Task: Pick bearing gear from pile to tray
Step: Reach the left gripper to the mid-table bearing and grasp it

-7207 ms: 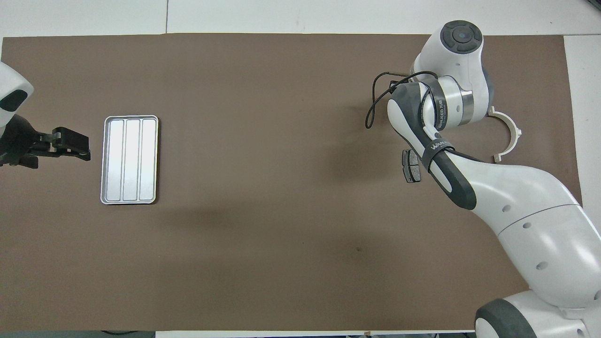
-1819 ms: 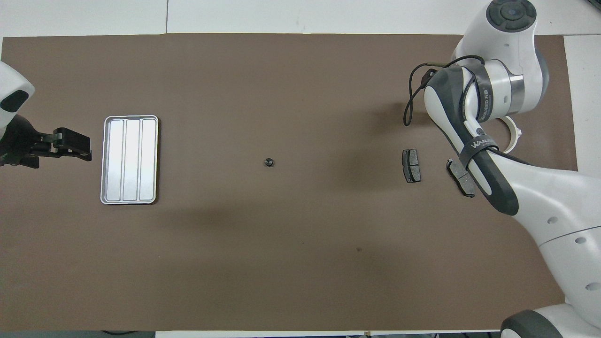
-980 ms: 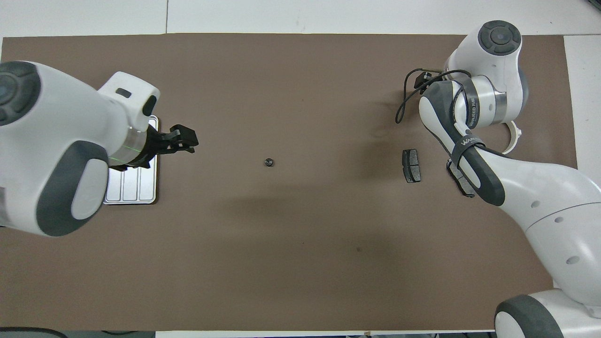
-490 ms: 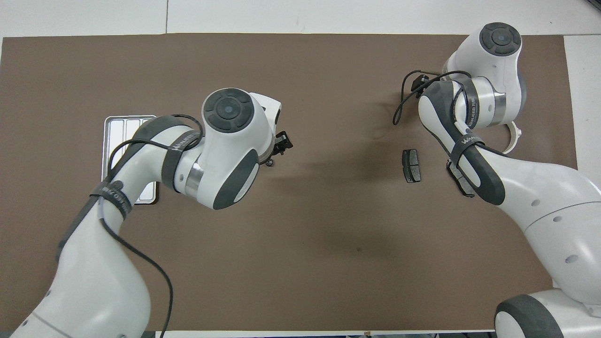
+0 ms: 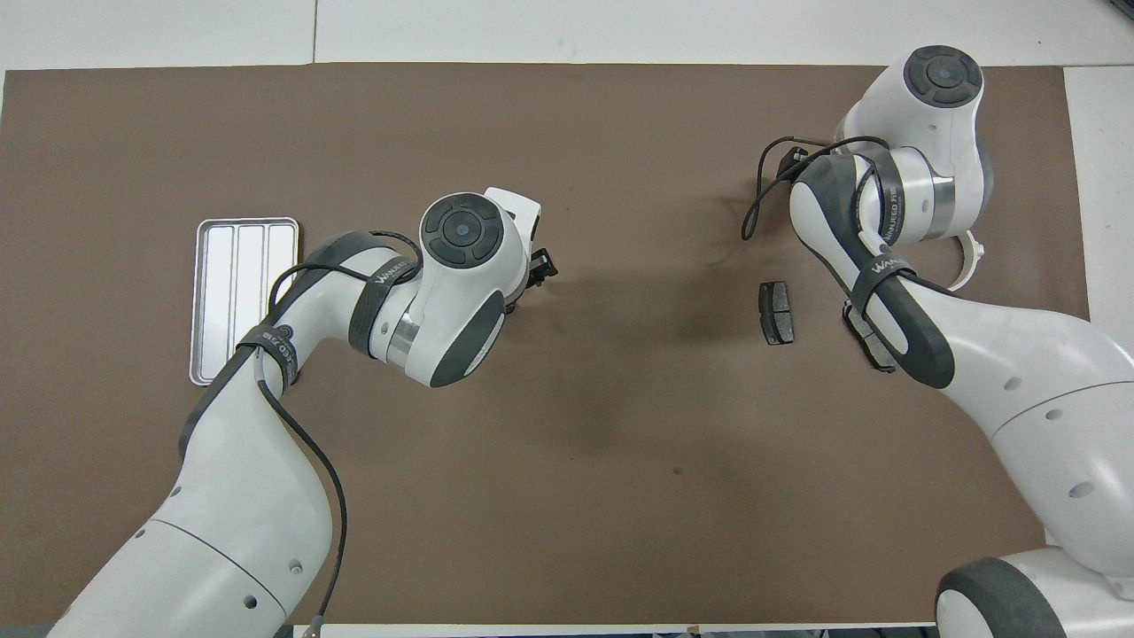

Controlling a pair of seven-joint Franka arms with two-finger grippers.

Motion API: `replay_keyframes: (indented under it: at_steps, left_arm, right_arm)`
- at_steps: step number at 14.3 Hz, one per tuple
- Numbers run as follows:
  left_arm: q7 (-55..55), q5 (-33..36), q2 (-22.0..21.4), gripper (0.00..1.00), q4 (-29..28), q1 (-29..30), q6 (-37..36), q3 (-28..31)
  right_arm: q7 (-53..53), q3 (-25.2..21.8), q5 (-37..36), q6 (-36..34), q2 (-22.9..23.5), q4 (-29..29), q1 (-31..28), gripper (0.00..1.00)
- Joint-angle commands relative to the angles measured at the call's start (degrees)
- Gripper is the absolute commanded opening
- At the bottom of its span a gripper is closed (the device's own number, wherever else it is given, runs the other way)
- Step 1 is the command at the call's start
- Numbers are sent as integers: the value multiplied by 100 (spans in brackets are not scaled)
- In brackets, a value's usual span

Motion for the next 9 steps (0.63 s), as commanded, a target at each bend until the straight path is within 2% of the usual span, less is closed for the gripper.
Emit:
replay_keyframes:
  at_steps: [1,3,5,6,7,9]
  left_arm:
    - [-61,143,-184,97,-388,-51,287,8]
    - [-70,143,-192,95,-538,-113,375,17]
    - [-96,126,-192,89,-521,-122,305,8]
    - [-96,126,-192,83,-521,-122,288,8]
    - [-96,126,-192,73,-521,-122,279,8]
    - [-96,117,-192,34,-521,-113,244,8]
  right_arm:
    - [-20,86,13,-97,-62,-91,-142,79]
    - [-20,86,40,-97,-62,-91,-159,72]
    - [-29,95,66,-97,-62,-91,-168,54]
    - [-20,95,127,-97,-62,-99,-168,46]
    - [-29,95,163,-105,-62,-99,-168,41]
    - [-29,95,172,-114,-62,-99,-168,25]
